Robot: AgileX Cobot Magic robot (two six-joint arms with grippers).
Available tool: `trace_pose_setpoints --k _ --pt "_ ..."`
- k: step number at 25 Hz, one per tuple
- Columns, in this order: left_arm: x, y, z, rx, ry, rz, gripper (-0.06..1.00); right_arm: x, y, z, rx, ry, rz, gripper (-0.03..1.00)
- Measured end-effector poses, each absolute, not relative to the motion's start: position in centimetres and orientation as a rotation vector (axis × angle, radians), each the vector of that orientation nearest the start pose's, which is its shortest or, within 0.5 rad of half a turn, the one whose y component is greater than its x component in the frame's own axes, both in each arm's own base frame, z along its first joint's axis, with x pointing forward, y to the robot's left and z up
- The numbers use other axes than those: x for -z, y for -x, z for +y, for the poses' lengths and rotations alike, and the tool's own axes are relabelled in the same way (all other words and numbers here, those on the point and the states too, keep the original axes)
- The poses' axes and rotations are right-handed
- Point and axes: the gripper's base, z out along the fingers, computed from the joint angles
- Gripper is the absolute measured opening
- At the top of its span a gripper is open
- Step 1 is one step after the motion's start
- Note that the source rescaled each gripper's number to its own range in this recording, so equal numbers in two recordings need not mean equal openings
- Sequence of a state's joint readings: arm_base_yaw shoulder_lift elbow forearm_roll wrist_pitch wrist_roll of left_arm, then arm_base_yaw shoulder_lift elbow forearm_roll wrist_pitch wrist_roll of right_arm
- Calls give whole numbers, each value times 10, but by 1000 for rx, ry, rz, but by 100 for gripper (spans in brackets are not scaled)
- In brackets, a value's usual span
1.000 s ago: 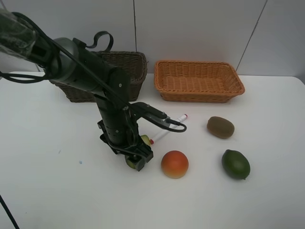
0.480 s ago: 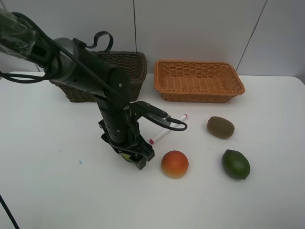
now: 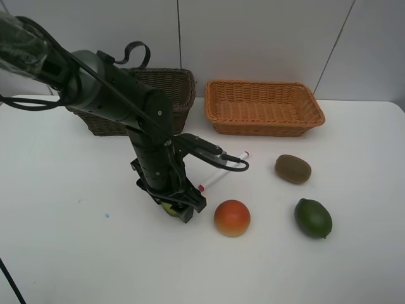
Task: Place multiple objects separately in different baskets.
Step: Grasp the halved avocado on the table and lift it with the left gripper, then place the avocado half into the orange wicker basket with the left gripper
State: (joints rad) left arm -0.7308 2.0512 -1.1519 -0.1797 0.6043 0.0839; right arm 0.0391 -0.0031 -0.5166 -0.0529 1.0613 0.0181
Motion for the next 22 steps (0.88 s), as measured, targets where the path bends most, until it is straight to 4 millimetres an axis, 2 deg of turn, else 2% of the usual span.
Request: trace_pose_setpoints --k 2,14,17,22 --pt "-99 -268 -253 238 -999 2848 69 -282 7 -4 27 18 2024 100" --pt "-104 -267 -252 238 -1004 2855 69 -282 7 -4 27 18 2024 100" --pt "-123 -265 -251 255 -1004 2834 69 -282 7 -4 27 18 2024 100" --pt "-184 -268 -252 332 -965 2688 69 -282 7 -4 27 18 2024 100"
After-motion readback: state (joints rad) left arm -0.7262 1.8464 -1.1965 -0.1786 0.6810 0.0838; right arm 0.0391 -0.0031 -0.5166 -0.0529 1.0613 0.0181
